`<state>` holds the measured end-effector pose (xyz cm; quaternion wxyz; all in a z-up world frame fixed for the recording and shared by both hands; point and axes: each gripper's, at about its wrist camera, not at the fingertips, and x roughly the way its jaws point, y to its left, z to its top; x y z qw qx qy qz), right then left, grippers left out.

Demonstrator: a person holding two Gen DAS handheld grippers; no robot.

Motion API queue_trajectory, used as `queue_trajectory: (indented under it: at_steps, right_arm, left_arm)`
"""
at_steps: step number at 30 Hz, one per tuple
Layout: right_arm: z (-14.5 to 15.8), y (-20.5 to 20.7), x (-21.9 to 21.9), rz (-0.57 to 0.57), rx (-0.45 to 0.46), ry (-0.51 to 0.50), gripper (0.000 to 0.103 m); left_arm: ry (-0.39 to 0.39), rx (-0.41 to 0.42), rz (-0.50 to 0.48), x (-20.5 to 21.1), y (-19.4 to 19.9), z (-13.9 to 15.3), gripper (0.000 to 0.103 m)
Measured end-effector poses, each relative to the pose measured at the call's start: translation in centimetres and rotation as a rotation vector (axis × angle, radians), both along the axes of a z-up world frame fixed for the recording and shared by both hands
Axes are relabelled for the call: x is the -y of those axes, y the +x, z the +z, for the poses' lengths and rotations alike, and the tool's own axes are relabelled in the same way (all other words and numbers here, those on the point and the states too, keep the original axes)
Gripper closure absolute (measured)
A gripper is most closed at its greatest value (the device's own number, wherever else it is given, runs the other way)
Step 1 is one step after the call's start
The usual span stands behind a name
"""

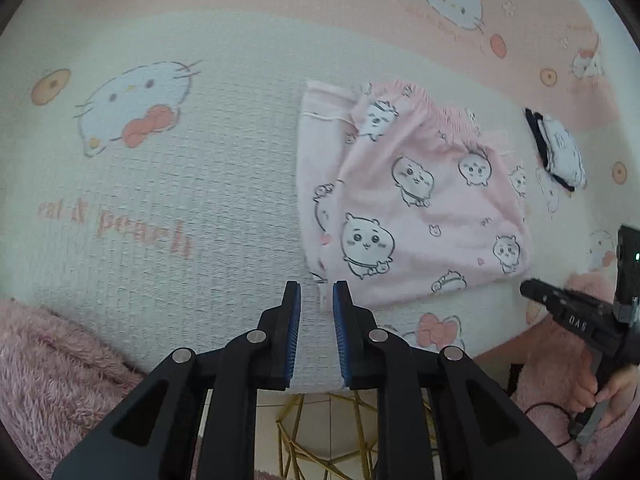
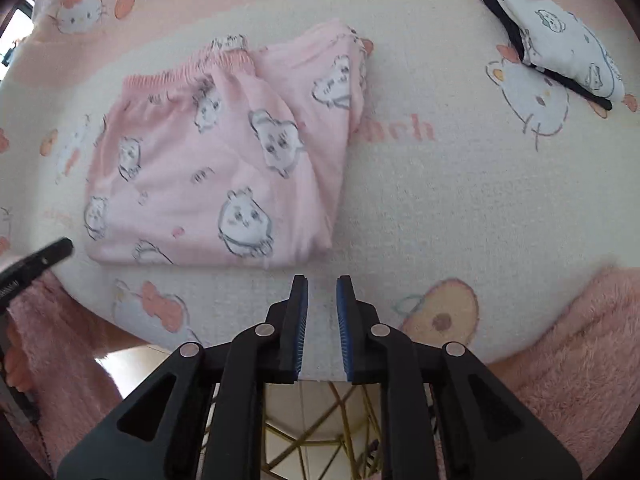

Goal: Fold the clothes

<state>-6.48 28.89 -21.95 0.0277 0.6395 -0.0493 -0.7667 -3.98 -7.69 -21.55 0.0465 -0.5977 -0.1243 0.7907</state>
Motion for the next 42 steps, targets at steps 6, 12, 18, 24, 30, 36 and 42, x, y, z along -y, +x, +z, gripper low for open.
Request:
queue_trajectory:
  at_steps: [6,12,18,24,30,36,42]
  right_arm:
    - [4.3,0.1,5.2,0.203,-0.27,0.072,0.077]
    - [-1.3,-2.4,6.6,0.256,-0.144,0.03,0.083]
    - [1.9,-1.8,0.3,0.089,-0.183,0.058,0.077]
    - [4.2,-5.0,6.9,0.293,-0.275,-0.028,0.077]
    - [-0.2,-8.6,3.1,0.221,-0.135,0.013,0.082]
    - [4.0,-9.4,3.7,0.208,-0.231,-0.046,0.074]
    - [0.6,-11.3,8.1,0.342,-0.166,0.134,0.074]
  left_arm:
    - [0.015,-0.123,-0.193,-6.1,-0.9,0.1,0.064]
    - [-0.168,0.019,-0.369,-9.1,-2.3,-4.3,0.063]
    - [-0.083,-0.026,-0.155,-3.2,-3.8,-1.1,0.065]
    - [-0.003,-0.164,-0.21,-7.1,-9.3,-0.4,0.065]
    - [-0.065,-0.059,-0.105,-3.0,-12.2,-3.2,0.066]
    - [0.031,-0.186,-0.051,-2.8,-13.3,-0.7,0.066]
    - [-0.131,-0.165,-0.079,-2.7,-14.3,-1.0,0.063]
